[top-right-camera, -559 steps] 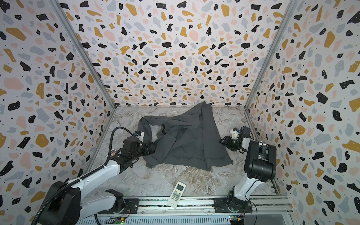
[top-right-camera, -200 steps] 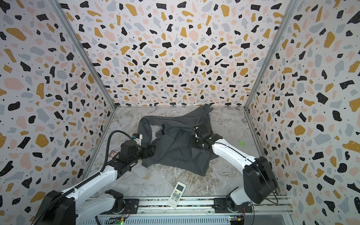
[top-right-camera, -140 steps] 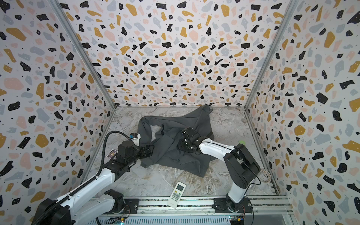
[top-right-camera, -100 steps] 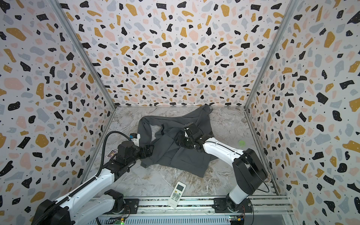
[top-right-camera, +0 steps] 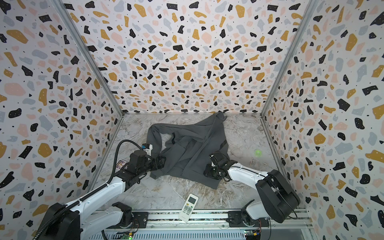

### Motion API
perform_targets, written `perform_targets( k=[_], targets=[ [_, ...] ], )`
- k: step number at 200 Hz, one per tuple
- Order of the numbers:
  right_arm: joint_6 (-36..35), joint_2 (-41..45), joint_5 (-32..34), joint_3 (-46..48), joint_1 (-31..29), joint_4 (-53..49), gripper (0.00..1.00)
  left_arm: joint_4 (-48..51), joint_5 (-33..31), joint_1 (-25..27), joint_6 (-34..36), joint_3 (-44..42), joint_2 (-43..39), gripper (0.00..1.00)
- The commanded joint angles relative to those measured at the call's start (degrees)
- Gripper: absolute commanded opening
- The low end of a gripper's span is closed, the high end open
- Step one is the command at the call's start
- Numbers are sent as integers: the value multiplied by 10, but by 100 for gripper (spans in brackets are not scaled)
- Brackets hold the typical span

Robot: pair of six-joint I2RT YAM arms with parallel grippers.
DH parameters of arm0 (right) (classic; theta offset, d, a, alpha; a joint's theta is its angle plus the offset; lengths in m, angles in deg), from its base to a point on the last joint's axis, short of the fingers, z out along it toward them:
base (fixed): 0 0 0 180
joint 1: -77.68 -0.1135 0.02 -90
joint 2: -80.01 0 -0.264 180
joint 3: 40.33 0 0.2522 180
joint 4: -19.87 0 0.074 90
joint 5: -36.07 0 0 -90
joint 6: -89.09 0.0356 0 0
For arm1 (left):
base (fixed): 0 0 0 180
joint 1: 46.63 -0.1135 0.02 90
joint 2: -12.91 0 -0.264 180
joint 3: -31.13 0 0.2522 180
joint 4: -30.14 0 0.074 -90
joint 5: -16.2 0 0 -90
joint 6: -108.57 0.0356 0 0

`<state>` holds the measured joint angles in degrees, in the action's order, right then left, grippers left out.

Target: Zip up the jacket

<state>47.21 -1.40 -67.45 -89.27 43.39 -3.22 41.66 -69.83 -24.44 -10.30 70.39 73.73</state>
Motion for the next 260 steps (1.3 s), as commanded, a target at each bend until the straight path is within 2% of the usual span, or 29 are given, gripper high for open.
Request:
perform_targets(
  k=[1, 11, 27, 45, 67, 80, 100, 116, 138, 153, 167, 176, 202, 231, 260],
  targets=[
    [-21, -22, 18, 15, 46, 53, 30, -8, -1, 7, -4, 19, -1, 91],
    [-43, -35, 18, 13, 73, 61, 23, 7, -8, 7, -1, 26, -5, 91],
    [-85, -54, 19, -3, 115, 73, 18, 30, -24, 7, 6, 40, -12, 95],
    [-148, -82, 27, -48, 156, 64, 17, 51, -41, 7, 9, 59, -16, 100],
    [-216, -116, 39, -131, 182, 5, 18, 74, -65, 7, 14, 84, -14, 100],
    [-239, -114, 56, -167, 184, -29, 23, 81, -79, 6, 9, 95, -12, 100],
    [-246, -87, 51, -208, 179, -79, 48, 78, -82, 3, 2, 101, -9, 100],
    [-235, -64, 69, -252, 137, -126, 53, 61, -58, -4, -4, 96, -9, 100],
    [-239, -66, 135, -322, 26, -171, 51, 21, -11, -29, -16, 78, -12, 100],
    [-191, -84, 137, -362, -32, -175, 55, 0, 25, -61, -23, 62, -12, 100],
    [-123, -110, 93, -384, -58, -164, 58, -20, 52, -95, -30, 44, -16, 100],
    [-94, -123, 74, -385, -78, -135, 63, -34, 69, -113, -36, 30, -20, 100],
    [-34, -181, 94, -425, -141, -111, 77, -65, 116, -153, -49, -8, -33, 100],
    [14, -253, 91, -481, -179, -96, 79, -73, 139, -165, -48, -40, -54, 100],
    [51, -337, 127, -581, -201, -166, 79, -86, 151, -170, -61, -73, -80, 100]
  ],
)
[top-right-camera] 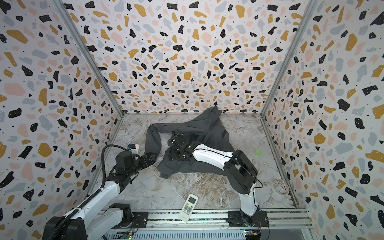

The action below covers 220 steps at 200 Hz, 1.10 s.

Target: Zip up the jacket

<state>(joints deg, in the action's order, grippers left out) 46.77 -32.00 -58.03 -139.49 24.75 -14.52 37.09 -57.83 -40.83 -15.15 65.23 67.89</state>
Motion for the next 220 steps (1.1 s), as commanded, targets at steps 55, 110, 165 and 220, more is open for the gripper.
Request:
perform_targets(
  k=[55, 110, 165, 220],
  targets=[
    [87, -155, 123, -229, -41, -167, 79, -25, 30, -10, -18, -58, -78, 100],
    [84, -259, 196, -355, -62, -261, 66, -30, 41, -11, -32, -72, -106, 100],
    [49, -225, 205, -329, -62, -255, 18, -30, 62, -11, -31, -68, -105, 100],
    [39, -66, 136, -129, -47, -79, 0, -36, 92, -11, -31, -63, -105, 99]
  ],
)
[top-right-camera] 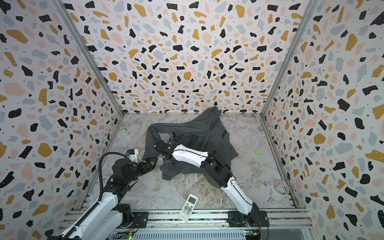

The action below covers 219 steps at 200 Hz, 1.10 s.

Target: Zip up the jacket

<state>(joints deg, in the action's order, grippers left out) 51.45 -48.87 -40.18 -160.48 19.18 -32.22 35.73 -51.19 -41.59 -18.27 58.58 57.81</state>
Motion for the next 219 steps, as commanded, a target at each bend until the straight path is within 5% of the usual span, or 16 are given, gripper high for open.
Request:
perform_targets(
  k=[1, 44, 61, 69, 81, 132, 167, 219],
  targets=[
    [-8, 106, -45, 89, 10, 105, 0, -23, 26, -3, 0, 4, -5, 99],
    [23, 269, -219, 451, 71, 570, 0, -24, 62, -1, -14, 22, -19, 97],
    [19, 292, -249, 519, 91, 643, 0, -35, 78, 3, -37, 25, -27, 94],
    [5, 298, -252, 530, 96, 636, 0, -49, 87, 11, -54, 24, -29, 91],
    [-12, 306, -220, 521, 97, 553, 19, -68, 93, 38, -71, 27, -27, 86],
    [-71, 409, -142, 543, 103, 372, 60, -154, -2, 246, -117, 59, 77, 70],
    [-86, 462, -153, 528, 132, 278, 69, -270, 1, 277, -184, 40, 179, 46],
    [-111, 444, -266, 488, 179, 242, 62, -337, -7, 302, -216, 39, 217, 33]
  ],
)
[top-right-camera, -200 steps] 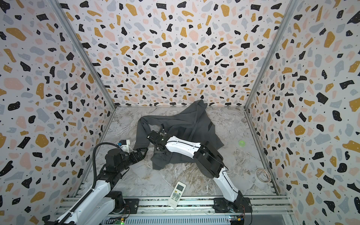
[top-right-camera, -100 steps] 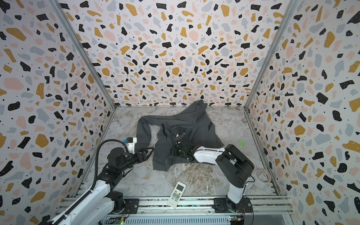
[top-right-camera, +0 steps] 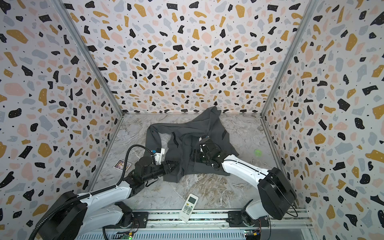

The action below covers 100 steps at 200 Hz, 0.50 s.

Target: Zip up the jacket

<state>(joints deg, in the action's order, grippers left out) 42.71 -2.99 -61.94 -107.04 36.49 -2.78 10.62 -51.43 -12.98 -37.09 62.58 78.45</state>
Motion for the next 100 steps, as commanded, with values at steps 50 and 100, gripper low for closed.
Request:
perform_targets(
  k=[50, 100],
  targets=[
    [-68, -89, -69, -130, -4, -89, 59, -68, -17, 25, -28, -12, 18, 15],
    [-66, -166, -111, -205, -29, -106, 63, 22, -59, 24, 3, -30, -55, 17]
  ],
)
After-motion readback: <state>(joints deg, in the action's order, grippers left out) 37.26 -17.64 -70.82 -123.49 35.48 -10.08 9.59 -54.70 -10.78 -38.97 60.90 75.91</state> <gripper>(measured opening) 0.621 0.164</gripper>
